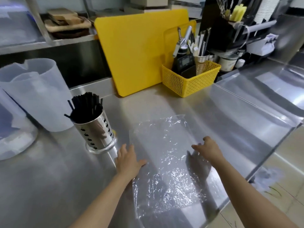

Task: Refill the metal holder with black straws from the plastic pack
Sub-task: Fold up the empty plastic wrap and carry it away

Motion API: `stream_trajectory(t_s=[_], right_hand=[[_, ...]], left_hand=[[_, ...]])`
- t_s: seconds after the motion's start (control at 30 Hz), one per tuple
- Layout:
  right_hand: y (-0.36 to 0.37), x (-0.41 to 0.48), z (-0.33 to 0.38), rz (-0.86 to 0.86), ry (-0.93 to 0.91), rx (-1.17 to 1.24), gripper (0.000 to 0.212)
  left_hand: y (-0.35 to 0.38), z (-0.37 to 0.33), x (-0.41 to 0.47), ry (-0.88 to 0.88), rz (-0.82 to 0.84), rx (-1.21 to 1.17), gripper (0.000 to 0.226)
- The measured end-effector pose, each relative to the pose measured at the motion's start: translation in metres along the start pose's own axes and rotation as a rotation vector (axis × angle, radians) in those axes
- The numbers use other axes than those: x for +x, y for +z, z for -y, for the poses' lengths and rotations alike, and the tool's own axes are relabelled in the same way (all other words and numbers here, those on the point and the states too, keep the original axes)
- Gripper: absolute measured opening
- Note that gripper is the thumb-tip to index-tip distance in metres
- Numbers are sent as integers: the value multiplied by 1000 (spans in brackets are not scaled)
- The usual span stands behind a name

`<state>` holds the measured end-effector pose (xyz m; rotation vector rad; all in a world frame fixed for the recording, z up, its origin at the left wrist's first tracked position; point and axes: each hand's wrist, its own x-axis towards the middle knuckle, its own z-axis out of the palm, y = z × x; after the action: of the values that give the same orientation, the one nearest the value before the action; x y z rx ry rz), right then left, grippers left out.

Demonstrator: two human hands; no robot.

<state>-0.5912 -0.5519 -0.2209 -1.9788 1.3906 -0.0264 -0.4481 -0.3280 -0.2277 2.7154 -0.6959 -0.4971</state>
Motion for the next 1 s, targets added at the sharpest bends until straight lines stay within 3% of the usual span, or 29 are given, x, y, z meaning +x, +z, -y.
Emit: stream_trajectory(t_s=[0.2,0.3,0.37,0.4,0.53,0.67,0.77,0.83,0.93,1.0], right_hand=[[5,0,-13,94,-55,82,24],[4,-2,-12,231,-84,252,15],[2,-5,-12,270,-102,363,19],[1,-7,-12,285,-102,421,20],[-8,-11,-19,350,-105,578,29],[-18,-17,-23,442,-108,647,13],[-20,-15,-30,487,-114,637,18],[-22,-15,-32,515,-111,656,20],[-25,-11,-36,504,-104,708,25],[-24,-9,-37,483,-86,798,27]], left_hand=[[2,12,9,-224,-2,-326,101],[-4,14,10,-331,82,-532,64],[-11,15,10,-316,138,-726,25],[-14,15,9,-305,157,-793,20],[-22,19,-1,-209,196,-893,20],[-24,27,-9,-89,143,-789,21],[-25,30,-11,-42,79,-792,19],[-26,33,-12,-22,97,-904,16],[-29,34,-13,12,166,-1005,30],[-31,28,-15,30,107,-1028,33]])
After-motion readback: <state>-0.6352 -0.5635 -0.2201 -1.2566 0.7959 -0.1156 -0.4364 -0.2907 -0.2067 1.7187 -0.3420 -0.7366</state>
